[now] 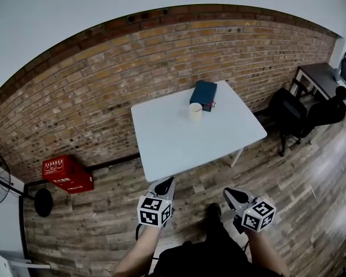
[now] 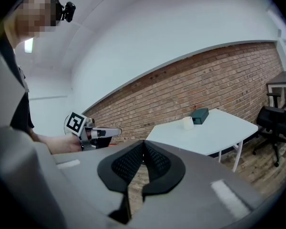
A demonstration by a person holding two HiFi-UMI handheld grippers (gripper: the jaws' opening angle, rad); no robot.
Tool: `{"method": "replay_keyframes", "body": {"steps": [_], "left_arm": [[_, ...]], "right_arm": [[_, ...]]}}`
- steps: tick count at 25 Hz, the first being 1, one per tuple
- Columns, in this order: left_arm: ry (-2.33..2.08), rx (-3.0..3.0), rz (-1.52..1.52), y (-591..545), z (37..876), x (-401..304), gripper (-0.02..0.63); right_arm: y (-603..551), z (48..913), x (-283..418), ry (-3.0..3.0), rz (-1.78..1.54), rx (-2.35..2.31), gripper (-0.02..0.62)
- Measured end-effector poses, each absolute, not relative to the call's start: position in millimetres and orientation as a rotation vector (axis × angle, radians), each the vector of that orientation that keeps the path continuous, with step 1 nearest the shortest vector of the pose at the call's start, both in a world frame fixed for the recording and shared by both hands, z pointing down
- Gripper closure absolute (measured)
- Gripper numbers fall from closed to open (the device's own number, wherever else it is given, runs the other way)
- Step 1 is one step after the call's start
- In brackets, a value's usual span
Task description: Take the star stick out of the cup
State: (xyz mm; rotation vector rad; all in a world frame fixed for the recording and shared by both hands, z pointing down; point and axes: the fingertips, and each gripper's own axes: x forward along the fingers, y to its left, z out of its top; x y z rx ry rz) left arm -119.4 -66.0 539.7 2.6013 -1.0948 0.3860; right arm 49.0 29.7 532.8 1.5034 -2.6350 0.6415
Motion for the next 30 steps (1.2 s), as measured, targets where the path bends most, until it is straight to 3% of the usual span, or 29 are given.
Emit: {"method": "replay_keyframes", "body": {"steps": [16,30], "left_arm": [[-1.191,2.57,0.403,-273.5,518.5,34.8,0.6],[-1.225,2.474,0.371,-348.1,539.2,22.3,0.6]], "right_arm": [[-209.1,539.1,206.7,-2.685,0.662,1.359,0.594],[-274.3,562.4,208.7,-2.626,0.756,1.291,0.594]]}}
